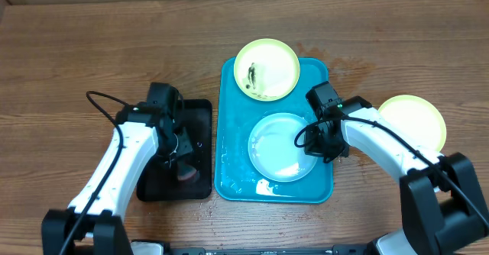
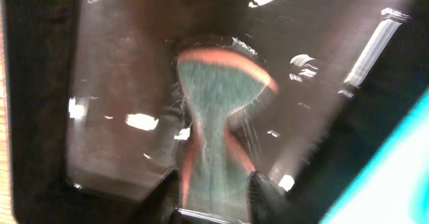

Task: Clean dirty plates on tray and stack at the side
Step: 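Lift the white plate with the right gripper and tilt it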

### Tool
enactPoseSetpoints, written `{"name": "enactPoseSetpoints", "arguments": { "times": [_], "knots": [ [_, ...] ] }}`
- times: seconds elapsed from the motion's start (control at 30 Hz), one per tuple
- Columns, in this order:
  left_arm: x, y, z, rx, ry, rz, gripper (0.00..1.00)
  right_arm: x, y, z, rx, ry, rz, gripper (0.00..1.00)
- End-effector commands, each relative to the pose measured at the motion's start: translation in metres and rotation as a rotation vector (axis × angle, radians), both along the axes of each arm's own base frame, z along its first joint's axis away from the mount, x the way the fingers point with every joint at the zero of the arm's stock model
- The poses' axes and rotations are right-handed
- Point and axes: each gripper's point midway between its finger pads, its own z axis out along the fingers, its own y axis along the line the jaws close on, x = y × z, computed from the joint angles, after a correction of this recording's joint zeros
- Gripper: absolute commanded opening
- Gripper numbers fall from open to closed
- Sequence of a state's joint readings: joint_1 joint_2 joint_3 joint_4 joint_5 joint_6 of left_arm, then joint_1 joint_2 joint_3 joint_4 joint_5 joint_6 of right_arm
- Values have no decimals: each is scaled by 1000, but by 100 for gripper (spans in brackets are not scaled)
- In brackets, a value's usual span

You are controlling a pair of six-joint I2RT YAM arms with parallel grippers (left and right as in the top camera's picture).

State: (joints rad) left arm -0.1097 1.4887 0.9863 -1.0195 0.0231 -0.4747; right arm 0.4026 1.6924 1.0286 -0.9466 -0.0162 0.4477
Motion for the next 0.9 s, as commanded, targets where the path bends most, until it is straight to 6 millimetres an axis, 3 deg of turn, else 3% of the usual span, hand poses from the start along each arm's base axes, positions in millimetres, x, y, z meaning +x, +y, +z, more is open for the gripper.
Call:
{"name": "enactPoseSetpoints", "arguments": {
  "times": [0.0,0.13,0.27,0.4,0.57,0.7,0.87],
  "knots": [
    [19,-9,48,-103,-146,-28,43,34,2,60,-106,-235,73,4],
    [21,6,101,-105,-263,14,50,48,40,113,-74,-401,246,4],
    [13,23,157,-92,-390,54,53,59,80,152,-66,-566,332,4],
    [0,36,214,-71,-545,92,65,61,140,175,16,-732,448,4],
    [-19,37,274,-57,-739,91,75,64,183,193,-28,-926,456,4],
    [-35,35,303,-51,-847,84,82,66,196,196,-125,-1030,425,4],
    [-47,34,312,-45,-893,82,87,57,206,204,-225,-1133,396,4]
  ]
}}
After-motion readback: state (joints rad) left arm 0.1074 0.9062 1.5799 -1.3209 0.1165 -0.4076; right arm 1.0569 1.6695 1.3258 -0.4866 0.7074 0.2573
